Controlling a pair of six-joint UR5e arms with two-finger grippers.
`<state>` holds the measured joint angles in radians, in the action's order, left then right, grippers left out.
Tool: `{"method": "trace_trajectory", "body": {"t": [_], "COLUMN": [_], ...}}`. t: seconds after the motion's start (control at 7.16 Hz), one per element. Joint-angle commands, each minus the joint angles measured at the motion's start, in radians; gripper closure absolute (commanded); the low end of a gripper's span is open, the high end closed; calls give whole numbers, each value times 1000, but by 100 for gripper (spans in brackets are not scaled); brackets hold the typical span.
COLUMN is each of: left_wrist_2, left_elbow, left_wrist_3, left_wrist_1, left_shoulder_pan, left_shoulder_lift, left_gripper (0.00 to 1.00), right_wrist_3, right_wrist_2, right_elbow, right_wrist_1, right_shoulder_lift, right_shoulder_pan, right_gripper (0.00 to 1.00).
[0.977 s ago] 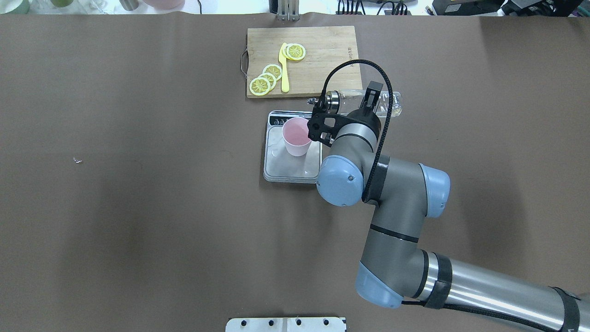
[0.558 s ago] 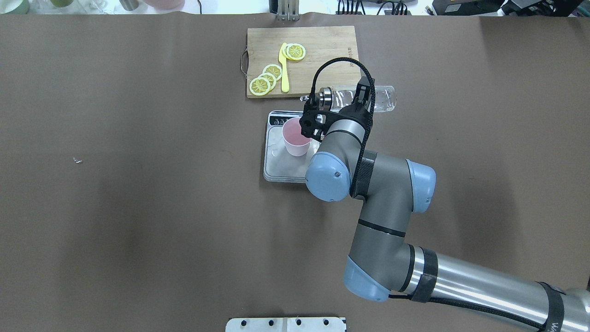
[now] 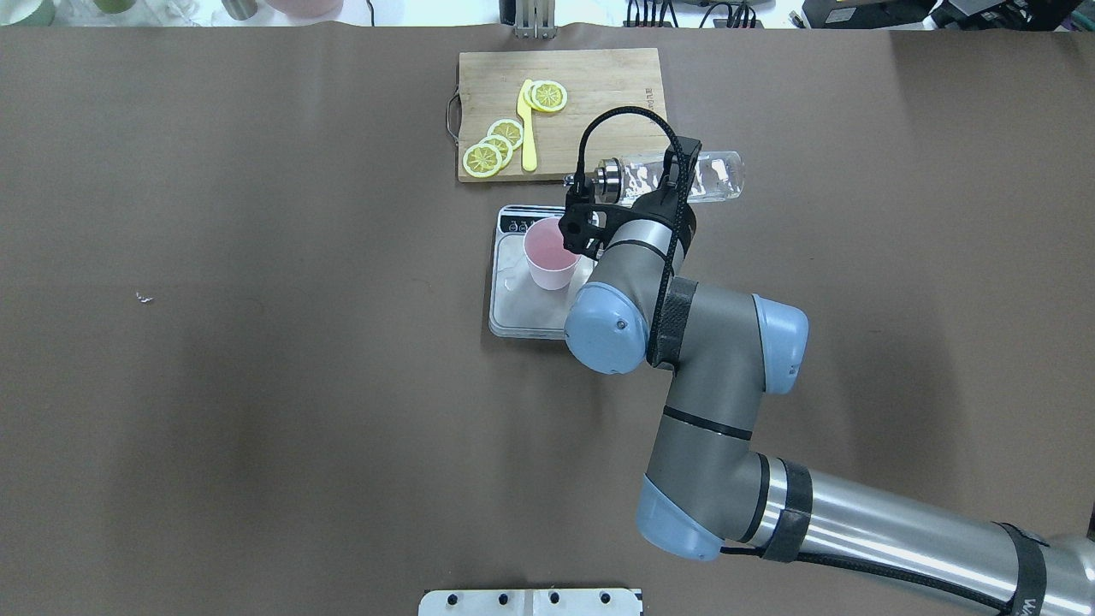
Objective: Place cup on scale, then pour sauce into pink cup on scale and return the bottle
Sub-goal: 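Carry the dispenser with the right gripper over the pink cup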
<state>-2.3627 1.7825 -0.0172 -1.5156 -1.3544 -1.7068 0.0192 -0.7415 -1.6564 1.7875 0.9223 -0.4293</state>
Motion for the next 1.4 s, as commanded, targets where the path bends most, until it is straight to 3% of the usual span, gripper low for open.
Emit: {"method": "trace_trajectory", "body": {"t": [0.0,0.84,1.26], "left_wrist_2": [-3,-3,-4], "left_elbow": [0,0,1], "left_wrist_3": [-1,0,0], "left_wrist_1": [0,2,2], "left_shoulder_pan": [0,-15,-22], "left_shoulder_lift": [1,1,-1], "left_gripper": [3,3,3], "right_wrist_3": [-7,-25,-33], "right_wrist_2": [22,34,34], "right_elbow": [0,-11,-109], "right_wrist_1": [47,62,191], "right_shoulder_lift": [-3,-2,-2], "right_shoulder_pan": [7,21,21], "right_gripper": [99,99,99]}}
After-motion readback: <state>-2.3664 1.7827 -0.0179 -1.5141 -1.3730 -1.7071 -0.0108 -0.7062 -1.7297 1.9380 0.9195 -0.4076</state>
